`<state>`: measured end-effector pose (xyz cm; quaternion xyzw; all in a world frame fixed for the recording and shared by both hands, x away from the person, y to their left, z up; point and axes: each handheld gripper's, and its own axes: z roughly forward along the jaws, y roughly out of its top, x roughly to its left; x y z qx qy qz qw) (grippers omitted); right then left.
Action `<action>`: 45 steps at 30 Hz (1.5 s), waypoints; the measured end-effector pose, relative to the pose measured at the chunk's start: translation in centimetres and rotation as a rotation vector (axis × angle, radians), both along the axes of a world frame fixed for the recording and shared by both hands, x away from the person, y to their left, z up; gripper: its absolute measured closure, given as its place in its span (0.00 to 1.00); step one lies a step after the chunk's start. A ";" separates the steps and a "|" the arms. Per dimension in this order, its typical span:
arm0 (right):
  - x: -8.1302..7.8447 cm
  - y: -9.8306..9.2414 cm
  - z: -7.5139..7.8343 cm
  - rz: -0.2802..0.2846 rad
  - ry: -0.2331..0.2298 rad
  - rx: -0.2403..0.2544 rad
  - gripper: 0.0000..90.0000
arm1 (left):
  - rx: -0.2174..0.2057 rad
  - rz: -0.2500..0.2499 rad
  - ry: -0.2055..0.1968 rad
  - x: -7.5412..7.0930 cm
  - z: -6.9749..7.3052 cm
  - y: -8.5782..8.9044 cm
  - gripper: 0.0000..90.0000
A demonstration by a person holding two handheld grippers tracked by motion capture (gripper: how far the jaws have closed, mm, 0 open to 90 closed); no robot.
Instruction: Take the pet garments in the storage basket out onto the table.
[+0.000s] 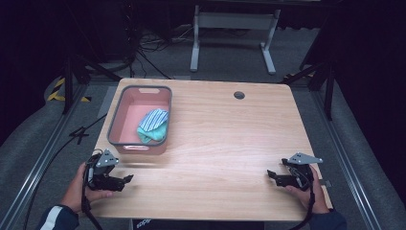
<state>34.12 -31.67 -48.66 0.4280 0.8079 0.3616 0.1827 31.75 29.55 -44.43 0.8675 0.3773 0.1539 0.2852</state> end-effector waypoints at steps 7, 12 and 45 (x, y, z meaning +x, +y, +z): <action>0.0 0.0 0.0 0.000 0.000 0.000 0.22 | 0.014 -0.026 0.015 -0.1 0.7 -0.4 0.24; 0.0 0.0 0.0 0.000 0.000 0.000 0.22 | 0.005 -0.028 -0.008 -0.1 1.6 -0.3 0.24; 0.0 0.0 0.0 0.001 0.000 0.000 0.22 | 0.015 -0.015 -0.135 5.2 8.9 -2.7 0.26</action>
